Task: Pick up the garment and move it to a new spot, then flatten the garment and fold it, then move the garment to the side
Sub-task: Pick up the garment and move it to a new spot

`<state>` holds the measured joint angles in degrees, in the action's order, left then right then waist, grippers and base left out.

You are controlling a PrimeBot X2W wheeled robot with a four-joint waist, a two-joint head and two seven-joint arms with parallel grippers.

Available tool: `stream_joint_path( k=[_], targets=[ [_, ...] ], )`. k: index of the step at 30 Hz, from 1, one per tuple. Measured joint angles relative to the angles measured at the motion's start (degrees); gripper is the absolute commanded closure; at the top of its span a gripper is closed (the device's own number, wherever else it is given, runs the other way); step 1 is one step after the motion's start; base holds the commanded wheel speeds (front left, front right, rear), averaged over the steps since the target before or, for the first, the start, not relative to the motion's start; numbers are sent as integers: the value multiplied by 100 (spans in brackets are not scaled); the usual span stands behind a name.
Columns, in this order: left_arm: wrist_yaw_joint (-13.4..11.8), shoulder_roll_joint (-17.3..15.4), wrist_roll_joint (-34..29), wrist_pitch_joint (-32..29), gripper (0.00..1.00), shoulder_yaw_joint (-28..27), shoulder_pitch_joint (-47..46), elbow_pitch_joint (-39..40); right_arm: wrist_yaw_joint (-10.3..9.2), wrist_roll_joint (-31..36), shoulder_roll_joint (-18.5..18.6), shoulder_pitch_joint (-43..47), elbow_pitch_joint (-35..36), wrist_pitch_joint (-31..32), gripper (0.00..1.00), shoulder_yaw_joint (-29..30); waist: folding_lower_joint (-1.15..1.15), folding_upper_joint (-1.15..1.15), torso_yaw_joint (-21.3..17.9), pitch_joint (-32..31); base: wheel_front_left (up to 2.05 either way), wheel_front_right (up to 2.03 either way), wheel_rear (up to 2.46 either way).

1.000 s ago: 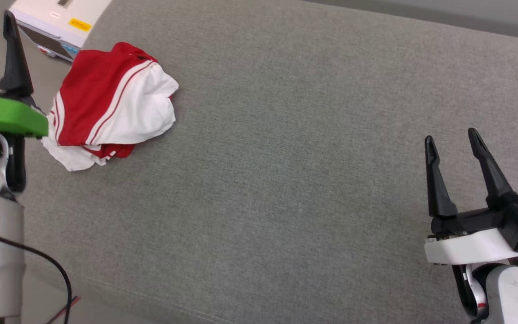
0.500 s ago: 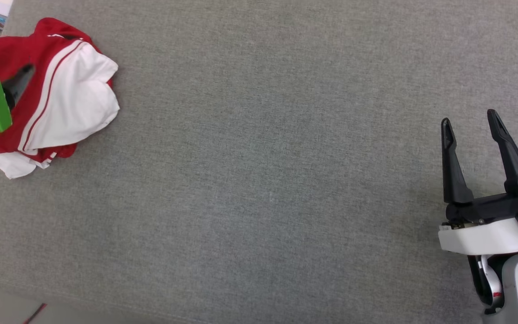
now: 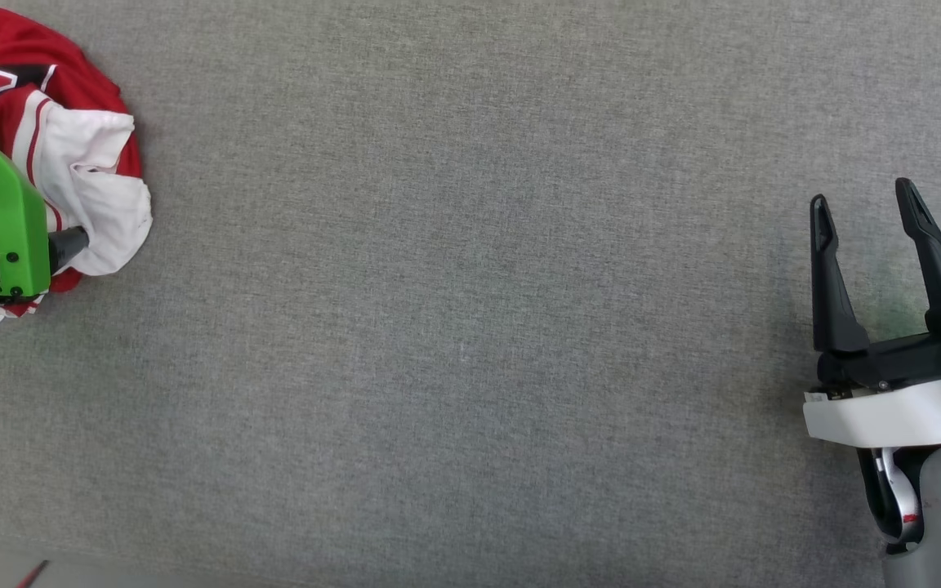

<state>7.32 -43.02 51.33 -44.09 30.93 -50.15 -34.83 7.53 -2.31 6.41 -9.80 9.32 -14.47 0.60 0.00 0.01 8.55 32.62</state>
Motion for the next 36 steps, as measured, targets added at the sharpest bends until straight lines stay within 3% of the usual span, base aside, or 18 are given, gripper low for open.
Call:
stream_joint_path(
  k=[4, 5, 6, 7, 15, 21, 27, 31, 36],
  targets=[
    [13, 63, 19, 23, 0, 114, -140, -213, 0, -33, 3, -47, -32, 0, 0, -12, 0, 0, -38, 52, 0, 0, 0],
    [27, 62, 25, 34, 14, 168, -169, -252, 0, -46, 7, -52, -45, 0, 0, -12, 0, 0, -42, 47, 0, 0, 0],
    [27, 57, 24, 65, 74, 238, -194, -266, 0, -51, 8, -55, -66, 0, 0, -11, 0, 0, -43, 33, 0, 0, 0],
    [29, 56, 25, 97, 100, 286, -207, -270, 0, -51, 8, -55, -81, 0, 0, -8, 0, 0, -44, 15, 0, 0, 0],
    [31, 12, 25, 814, 100, 721, -210, -82, 0, -109, -58, 4, -196, 0, 0, -2, 0, -1, -7, -358, 0, 0, 0],
    [31, -250, 16, 1296, 100, 1010, -224, 901, 0, -189, -147, 186, -245, 0, 0, 48, 0, -1, 53, -797, 0, 0, 0],
    [31, -350, -27, 1380, 100, 1410, -230, 2034, 0, -230, -245, 336, -314, 0, 0, 85, 0, -1, 117, -1234, 0, 0, 0],
    [31, -244, -102, 1343, 100, 1650, -242, 2607, 0, -275, -288, 382, -333, 0, 0, 90, 0, -1, 110, -1473, 0, 0, 0],
    [30, 158, -272, 1271, 100, 2038, -371, 3133, 0, -303, -334, 382, -327, 0, 0, 112, 0, -1, -85, -1605, 0, 0, 0]
  ],
)
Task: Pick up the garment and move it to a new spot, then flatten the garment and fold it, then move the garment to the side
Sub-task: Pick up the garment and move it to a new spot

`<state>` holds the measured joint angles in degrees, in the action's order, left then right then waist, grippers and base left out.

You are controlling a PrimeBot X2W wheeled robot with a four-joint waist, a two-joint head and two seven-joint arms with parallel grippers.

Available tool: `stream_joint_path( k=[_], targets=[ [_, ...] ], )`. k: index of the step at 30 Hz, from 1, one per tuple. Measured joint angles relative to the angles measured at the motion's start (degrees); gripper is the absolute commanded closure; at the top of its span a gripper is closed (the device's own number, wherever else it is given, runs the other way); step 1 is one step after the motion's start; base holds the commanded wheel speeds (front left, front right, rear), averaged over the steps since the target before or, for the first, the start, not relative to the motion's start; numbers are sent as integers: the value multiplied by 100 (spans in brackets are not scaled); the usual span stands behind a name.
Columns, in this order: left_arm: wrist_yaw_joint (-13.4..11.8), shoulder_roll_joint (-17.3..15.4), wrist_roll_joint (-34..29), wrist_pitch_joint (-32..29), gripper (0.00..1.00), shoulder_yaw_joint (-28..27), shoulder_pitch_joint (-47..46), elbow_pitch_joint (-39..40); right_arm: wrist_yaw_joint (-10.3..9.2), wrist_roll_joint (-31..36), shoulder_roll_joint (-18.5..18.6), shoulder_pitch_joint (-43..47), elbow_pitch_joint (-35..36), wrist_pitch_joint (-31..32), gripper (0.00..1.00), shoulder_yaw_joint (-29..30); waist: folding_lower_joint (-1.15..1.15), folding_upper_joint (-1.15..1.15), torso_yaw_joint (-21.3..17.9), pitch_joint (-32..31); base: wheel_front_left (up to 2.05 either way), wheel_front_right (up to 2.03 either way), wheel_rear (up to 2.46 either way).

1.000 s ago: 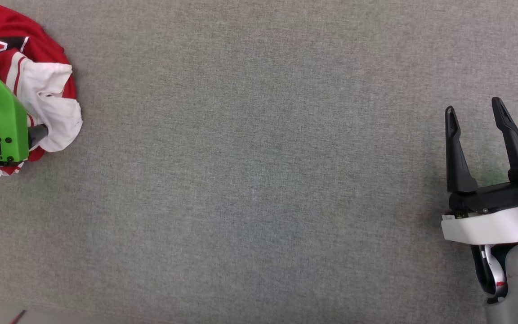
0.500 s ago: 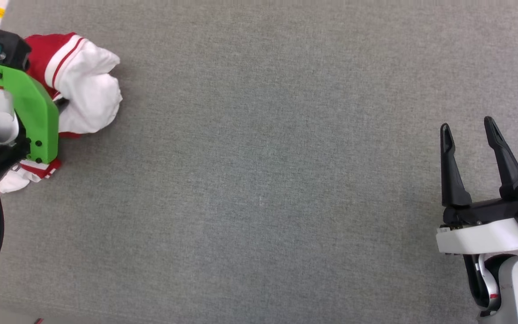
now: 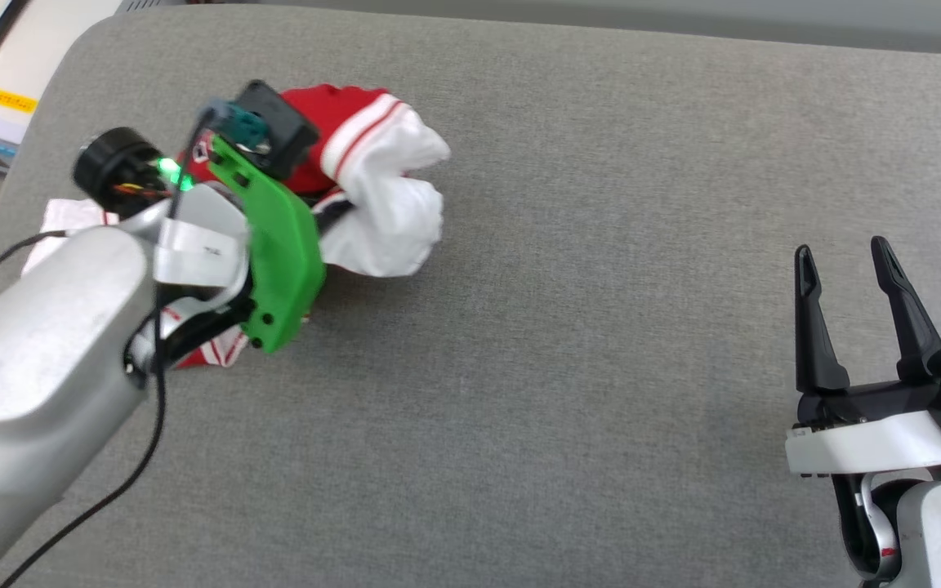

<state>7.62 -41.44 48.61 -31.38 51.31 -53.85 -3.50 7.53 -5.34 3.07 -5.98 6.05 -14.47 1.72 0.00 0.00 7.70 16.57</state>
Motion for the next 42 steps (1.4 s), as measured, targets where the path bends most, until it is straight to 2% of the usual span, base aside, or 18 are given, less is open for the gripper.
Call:
stream_joint_path(
  k=[9, 17, 22, 24, 27, 31, 34, 39, 40, 41, 42],
  targets=[
    [0, 1046, -55, 192, 100, 868, -731, 27, 0, -153, -20, -77, 31, 0, 0, 70, 0, 0, -616, 123, 0, 0, 0],
    [0, 2123, 86, 838, 100, 1656, -1596, -765, 0, -353, -21, -245, 78, 0, 0, 162, 0, 0, -1211, 505, 0, 0, 0],
    [-2, 2687, 176, 1285, 100, 2033, -1777, -1372, 0, -399, -22, -313, 119, 0, 0, 227, 0, 0, -1469, 810, 0, 0, 0],
    [-2, 2881, 32, 1383, 100, 2147, -1791, -1657, 0, -411, -20, -377, 145, 0, 0, 244, 0, 0, -1559, 939, 0, 0, 0],
    [-3, 3097, -99, 1404, 100, 2191, -1719, -1980, 0, -449, -21, -437, 167, 0, 0, 238, 0, 0, -1668, 1102, 0, 0, 0],
    [-4, 3333, -491, 1091, 100, 2199, -1166, -2108, 0, -454, -21, -496, 168, 0, 0, 227, 0, 0, -1778, 1282, 0, 0, 0],
    [-5, 3370, -768, 967, 100, 2169, -861, -2118, 0, -454, -21, -508, 156, 0, 0, 218, 0, 0, -1830, 1358, 0, 0, 0],
    [-8, 3396, -760, 1100, 100, 2112, -767, -2176, 0, -453, -21, -513, 105, 0, 0, 209, 0, 0, -1822, 1317, 0, 0, 0],
    [-7, 3398, -777, 1209, 56, 2120, -763, -2193, 0, -452, -21, -513, 96, 0, 0, 213, 0, 0, -1811, 1291, 0, 0, 0],
    [-7, 3399, -808, 1400, 0, 2149, -760, -2221, 0, -450, -21, -513, 88, 0, 0, 213, 0, 0, -1798, 1256, 0, 0, 0],
    [-7, 3408, -802, 1633, 0, 2172, -759, -2271, 0, -446, -22, -511, 81, 0, 0, 216, 0, 0, -1783, 1215, 0, 0, 0]
  ],
)
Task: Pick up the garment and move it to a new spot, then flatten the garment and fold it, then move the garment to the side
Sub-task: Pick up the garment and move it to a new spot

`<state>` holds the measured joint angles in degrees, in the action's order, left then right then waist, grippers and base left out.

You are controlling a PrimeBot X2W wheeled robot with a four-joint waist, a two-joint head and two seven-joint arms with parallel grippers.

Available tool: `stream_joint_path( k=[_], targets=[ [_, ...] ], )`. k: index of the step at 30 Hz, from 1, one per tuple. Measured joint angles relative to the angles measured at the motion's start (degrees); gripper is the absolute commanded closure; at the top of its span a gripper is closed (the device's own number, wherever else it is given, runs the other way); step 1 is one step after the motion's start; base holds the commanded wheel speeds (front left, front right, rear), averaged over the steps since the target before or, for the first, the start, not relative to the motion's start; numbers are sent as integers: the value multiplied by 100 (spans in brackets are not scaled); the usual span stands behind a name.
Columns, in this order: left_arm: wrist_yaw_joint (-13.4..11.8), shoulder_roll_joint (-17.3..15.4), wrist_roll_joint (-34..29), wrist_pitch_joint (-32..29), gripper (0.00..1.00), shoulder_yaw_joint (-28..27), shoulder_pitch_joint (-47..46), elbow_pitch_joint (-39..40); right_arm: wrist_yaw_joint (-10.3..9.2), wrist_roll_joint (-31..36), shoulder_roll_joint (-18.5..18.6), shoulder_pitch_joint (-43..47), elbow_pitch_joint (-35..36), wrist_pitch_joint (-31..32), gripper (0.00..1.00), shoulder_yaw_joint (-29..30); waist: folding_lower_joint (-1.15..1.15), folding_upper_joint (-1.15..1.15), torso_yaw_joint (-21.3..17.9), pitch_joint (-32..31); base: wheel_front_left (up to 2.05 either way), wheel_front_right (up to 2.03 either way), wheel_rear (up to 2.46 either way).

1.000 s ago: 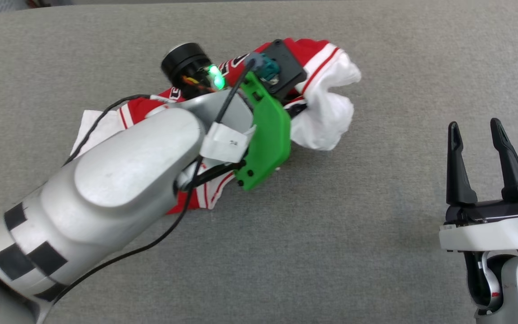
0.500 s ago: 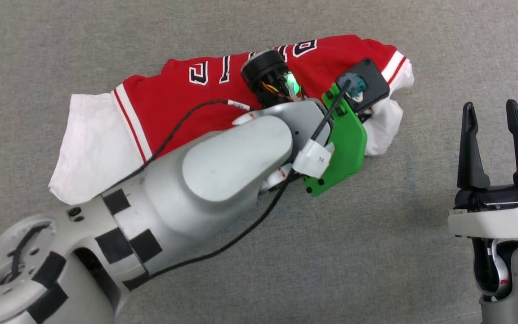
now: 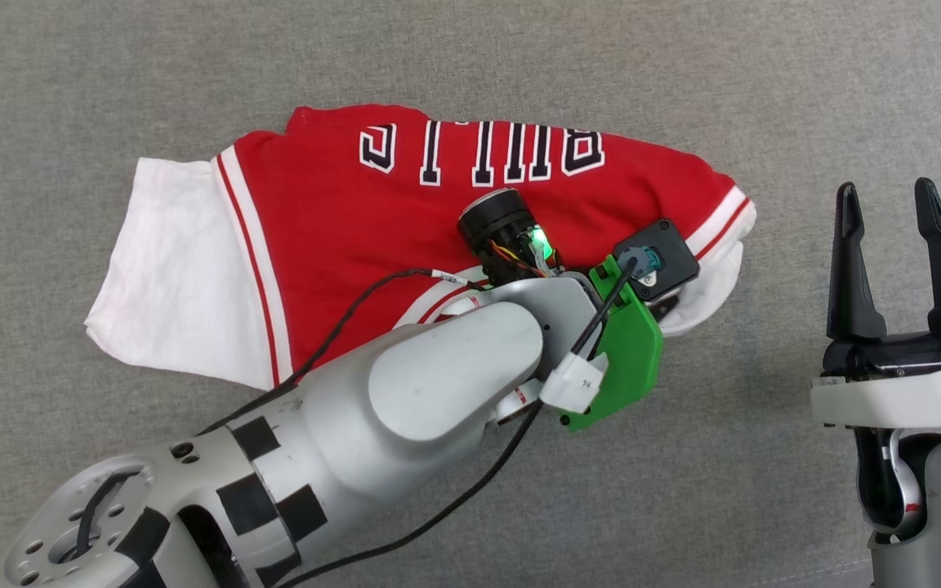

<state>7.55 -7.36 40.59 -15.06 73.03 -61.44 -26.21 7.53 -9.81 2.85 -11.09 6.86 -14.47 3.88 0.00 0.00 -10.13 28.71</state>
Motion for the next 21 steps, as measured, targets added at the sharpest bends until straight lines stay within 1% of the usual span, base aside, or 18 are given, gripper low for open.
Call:
stream_joint_path(
  k=[1, 4, 6, 8, 11, 12, 13, 16, 19, 21],
  targets=[
    [0, 9, 16, 213, 0, 18, -1, -30, 0, 2, 1, 3, -9, 0, 0, 8, 0, 0, 14, -39, 0, 0, 0],
    [1, 74, 26, 1138, 0, 40, -59, -202, 0, 35, 1, 80, -40, 0, 0, 54, 0, 0, 80, -220, 0, 0, 0],
    [0, 105, -2, 1647, 0, -26, -98, -319, 0, 67, 1, 169, -62, 0, 0, 89, 0, 0, 130, -350, 0, 0, 0],
    [-74, 138, -29, 2086, 0, -158, -98, -382, 0, 100, 0, 272, -75, 0, 0, 120, 0, 0, 188, -493, 0, 0, 0],
    [-330, 160, -143, 2597, 0, -307, -68, -408, 0, 124, 1, 408, -80, 0, 0, 153, 0, 0, 291, -723, 0, 0, 0],
    [-468, 148, -202, 2718, 0, -372, -38, -400, 0, 137, 1, 447, -81, 0, 0, 153, 0, 0, 330, -806, 0, 0, 0],
    [-903, -10, -341, 2921, 0, -649, 144, -307, 0, 160, 0, 537, -88, 0, 0, 171, 0, 0, 448, -1030, 0, 0, 0],
    [-1305, -268, -411, 2971, 0, -1085, 490, -64, 0, 164, 0, 603, -90, 0, 0, 186, 0, 0, 574, -1231, 0, 0, 0],
    [-1735, -613, -757, 2973, 0, -1793, 981, 511, 0, 199, 0, 682, -92, 0, 0, 181, 0, 0, 715, -1415, 0, 0, 0],
    [-1947, -802, -964, 2973, 0, -2220, 1359, 833, 0, 202, 0, 730, -94, 0, 0, 179, 0, 0, 797, -1514, 0, 0, 0]
  ],
)
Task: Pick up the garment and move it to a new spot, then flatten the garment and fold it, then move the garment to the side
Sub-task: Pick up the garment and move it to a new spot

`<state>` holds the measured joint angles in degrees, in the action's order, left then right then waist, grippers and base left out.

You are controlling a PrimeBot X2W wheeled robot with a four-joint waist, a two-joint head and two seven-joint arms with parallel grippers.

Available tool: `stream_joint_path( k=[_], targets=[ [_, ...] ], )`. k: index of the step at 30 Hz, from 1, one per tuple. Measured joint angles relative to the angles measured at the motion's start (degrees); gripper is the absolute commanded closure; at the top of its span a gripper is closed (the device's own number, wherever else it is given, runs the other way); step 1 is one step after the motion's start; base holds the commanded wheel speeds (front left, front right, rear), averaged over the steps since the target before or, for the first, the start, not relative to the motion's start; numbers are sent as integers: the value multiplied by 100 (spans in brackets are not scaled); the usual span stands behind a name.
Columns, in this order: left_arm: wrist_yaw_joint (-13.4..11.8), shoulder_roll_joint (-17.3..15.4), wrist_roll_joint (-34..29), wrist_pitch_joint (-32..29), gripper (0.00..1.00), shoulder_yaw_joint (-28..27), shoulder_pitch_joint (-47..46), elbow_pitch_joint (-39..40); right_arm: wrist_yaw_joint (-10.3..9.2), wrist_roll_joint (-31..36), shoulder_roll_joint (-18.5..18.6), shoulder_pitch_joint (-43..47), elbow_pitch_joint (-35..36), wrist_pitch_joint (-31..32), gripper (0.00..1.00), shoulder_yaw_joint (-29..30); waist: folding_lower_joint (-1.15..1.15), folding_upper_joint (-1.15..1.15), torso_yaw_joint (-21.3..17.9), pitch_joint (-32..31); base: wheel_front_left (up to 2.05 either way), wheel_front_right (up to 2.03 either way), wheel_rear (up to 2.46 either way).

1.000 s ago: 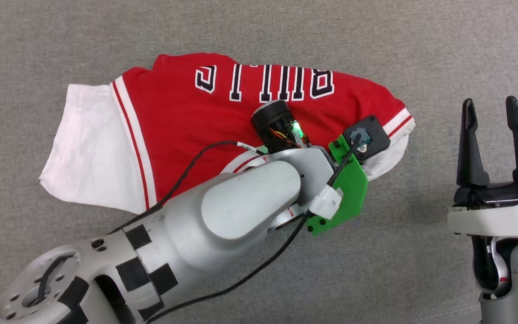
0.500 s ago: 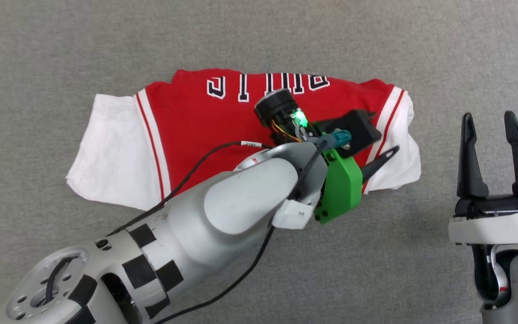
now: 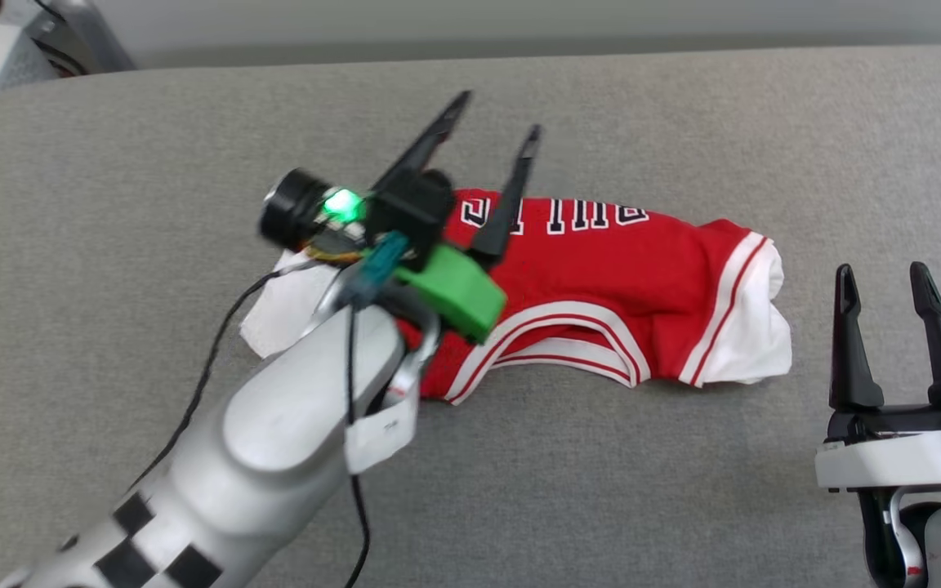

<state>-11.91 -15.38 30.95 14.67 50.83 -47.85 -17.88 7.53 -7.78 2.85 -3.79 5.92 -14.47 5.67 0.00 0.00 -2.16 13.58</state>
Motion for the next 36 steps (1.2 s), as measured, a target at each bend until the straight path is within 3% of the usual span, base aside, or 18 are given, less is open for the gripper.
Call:
stream_joint_path(
  k=[3, 8, 14, 20, 24, 36],
  targets=[
    [-283, -229, -371, 0, 0, -637, 636, 455, 0, 0, -1, 81, -9, 0, 0, -23, 0, 0, 111, -148, 0, 0, 0],
    [-548, -477, -756, -1, 0, -1607, 1715, 897, 0, 0, -2, 207, -24, 0, 0, -38, 0, 0, 254, -378, 0, 0, 0],
    [-598, -514, -1029, 0, 0, -2548, 2877, 1166, 0, -1, -2, 338, -94, 0, 0, -86, 0, 0, 353, -597, 0, 0, 0],
    [-383, -259, -1389, 0, 0, -3120, 3754, 1381, 0, -60, -2, 517, -199, 0, 0, -182, 0, 0, 400, -788, 0, 0, 0],
    [-86, -22, -1579, 0, 0, -3360, 4158, 1413, 0, -151, -3, 644, -250, 0, 0, -267, 0, 0, 419, -912, 0, 0, 0],
    [616, 601, -2054, 0, 0, -3882, 4687, 1285, 0, -209, -3, 1006, -410, 0, 0, -492, 0, 0, 496, -1227, 0, 0, 0]
  ],
)
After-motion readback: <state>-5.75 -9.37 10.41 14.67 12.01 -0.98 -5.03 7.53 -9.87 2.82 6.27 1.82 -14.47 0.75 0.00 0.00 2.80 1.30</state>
